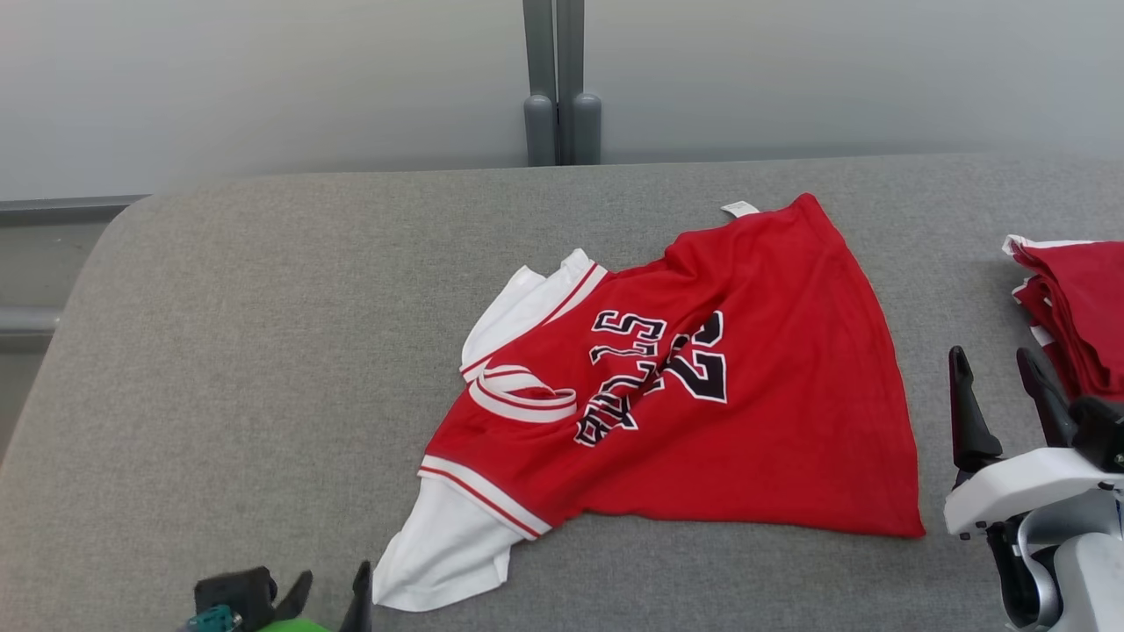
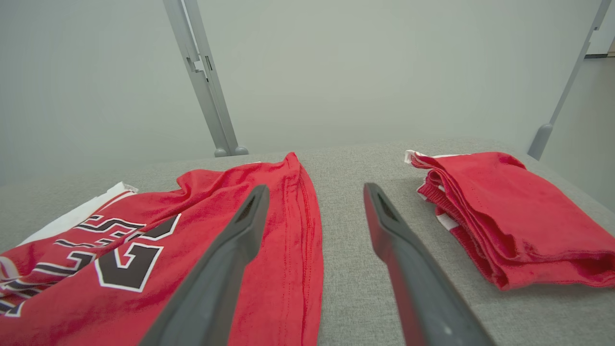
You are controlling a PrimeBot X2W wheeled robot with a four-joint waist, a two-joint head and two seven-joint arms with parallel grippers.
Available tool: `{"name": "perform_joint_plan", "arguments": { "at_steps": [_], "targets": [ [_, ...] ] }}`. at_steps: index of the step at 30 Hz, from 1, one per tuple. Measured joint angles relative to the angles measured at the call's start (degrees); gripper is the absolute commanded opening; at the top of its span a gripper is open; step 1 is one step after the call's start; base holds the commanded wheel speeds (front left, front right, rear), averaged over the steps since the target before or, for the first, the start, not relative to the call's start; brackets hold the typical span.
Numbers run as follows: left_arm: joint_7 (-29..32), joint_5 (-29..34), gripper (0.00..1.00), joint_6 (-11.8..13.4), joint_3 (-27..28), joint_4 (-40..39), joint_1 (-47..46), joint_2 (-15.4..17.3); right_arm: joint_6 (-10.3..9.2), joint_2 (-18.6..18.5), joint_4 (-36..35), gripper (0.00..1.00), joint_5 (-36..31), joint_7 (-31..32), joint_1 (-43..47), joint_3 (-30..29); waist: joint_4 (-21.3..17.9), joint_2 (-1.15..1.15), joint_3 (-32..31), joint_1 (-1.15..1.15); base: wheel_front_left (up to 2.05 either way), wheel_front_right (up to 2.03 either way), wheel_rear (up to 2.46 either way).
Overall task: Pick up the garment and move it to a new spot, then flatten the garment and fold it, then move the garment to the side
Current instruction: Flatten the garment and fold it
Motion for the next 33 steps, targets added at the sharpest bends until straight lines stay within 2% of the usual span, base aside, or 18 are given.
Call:
{"name": "perform_joint_plan", "arguments": {
  "at_steps": [11,18,20,25,33],
  "targets": [
    [-12.3,7.6,1.0,3.6,6.2,-9.7,-2.3,4.1,0.0,0.2,-1.7,1.0,0.3,-1.9,0.9,1.7,-1.3,0.0,-2.0,0.0,0.0,0.0,0.0],
    [-14.4,14.3,1.0,3.5,13.1,-13.7,-2.6,3.4,0.0,-0.6,-4.5,1.0,2.5,-4.4,2.6,4.7,-2.8,0.0,-2.7,0.0,0.0,0.0,0.0],
    [-14.6,17.1,1.0,2.8,15.6,-15.5,-2.0,1.9,0.0,-0.9,-4.9,1.0,3.2,-4.7,3.6,5.4,-3.2,0.0,-2.9,0.0,0.0,0.0,0.0],
    [-14.6,22.5,1.0,-0.8,20.0,-16.6,2.8,-2.9,0.0,-0.7,-5.2,1.0,3.9,-5.1,5.7,6.5,-4.4,0.0,-2.9,0.0,0.0,0.0,0.0],
    [-14.6,26.2,1.0,-6.1,22.5,-13.7,4.7,-7.4,0.0,-1.1,-5.8,1.0,3.4,-5.3,6.0,6.5,-5.1,0.0,-2.6,0.0,0.0,0.0,0.0]
  ]
}}
